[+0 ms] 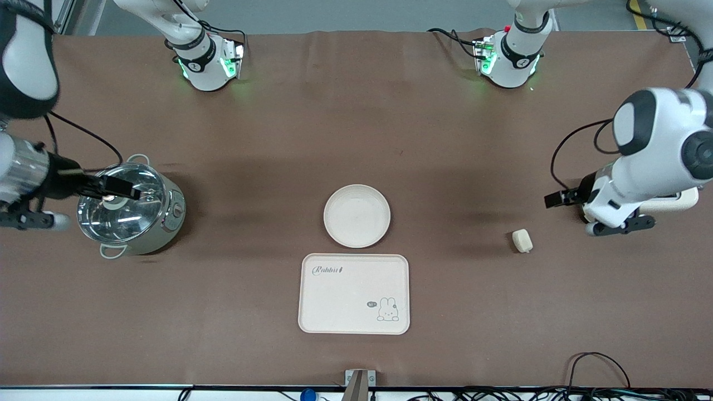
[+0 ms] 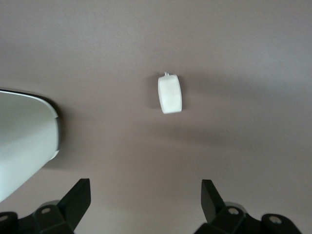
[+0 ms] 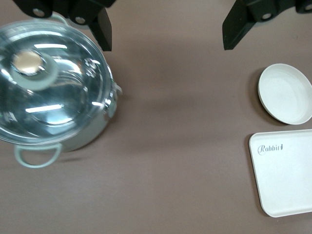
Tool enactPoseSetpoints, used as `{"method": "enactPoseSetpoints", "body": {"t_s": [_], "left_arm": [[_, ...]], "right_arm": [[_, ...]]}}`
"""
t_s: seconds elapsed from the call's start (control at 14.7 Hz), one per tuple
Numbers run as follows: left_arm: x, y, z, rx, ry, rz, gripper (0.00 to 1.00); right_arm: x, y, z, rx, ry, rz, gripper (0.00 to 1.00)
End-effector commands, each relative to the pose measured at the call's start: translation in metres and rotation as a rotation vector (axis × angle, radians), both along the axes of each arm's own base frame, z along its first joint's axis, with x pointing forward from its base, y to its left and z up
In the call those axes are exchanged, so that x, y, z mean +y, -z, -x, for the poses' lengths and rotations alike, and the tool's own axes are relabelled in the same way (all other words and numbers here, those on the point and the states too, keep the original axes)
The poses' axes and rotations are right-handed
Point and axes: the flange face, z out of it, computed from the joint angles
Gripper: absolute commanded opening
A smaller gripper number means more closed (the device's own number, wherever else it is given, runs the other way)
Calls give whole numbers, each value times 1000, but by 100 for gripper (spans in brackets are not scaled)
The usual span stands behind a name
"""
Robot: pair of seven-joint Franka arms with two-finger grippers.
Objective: Place bun in plate and plate on tray
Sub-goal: 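Grasp the bun with the left gripper while the right gripper nears the plate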
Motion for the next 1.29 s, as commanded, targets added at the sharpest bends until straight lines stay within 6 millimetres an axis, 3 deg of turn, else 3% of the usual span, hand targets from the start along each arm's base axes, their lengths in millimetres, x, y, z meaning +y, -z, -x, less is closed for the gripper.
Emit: {"method": "enactPoseSetpoints", "body": {"t_s": [0.0,0.2,0.54,0.68,0.82,0.88,1.02,1.22], "left_arm": [[-1,49,-13,16,-65,-8,100],[5,84,-22,7,-115,-9,100],[2,140,-33,-40,-140,23,93],[2,160,-35,-54,-149,32,89],[4,167,-36,-61,-154,35,86],[3,174,-35,-52,-156,38,82],[1,183,-34,-53,-156,43,70],[-1,189,-32,-41,-163,52,34]], "right_arm": [[45,39,-9,13,23,-5,100],[87,85,-20,5,49,7,100],[162,181,-33,29,125,-39,100],[189,205,-27,55,124,-77,100],[228,214,-11,56,72,-73,100],[237,228,-1,53,65,-66,100],[248,259,24,46,81,-66,100],[295,273,55,24,61,-96,100]]}}
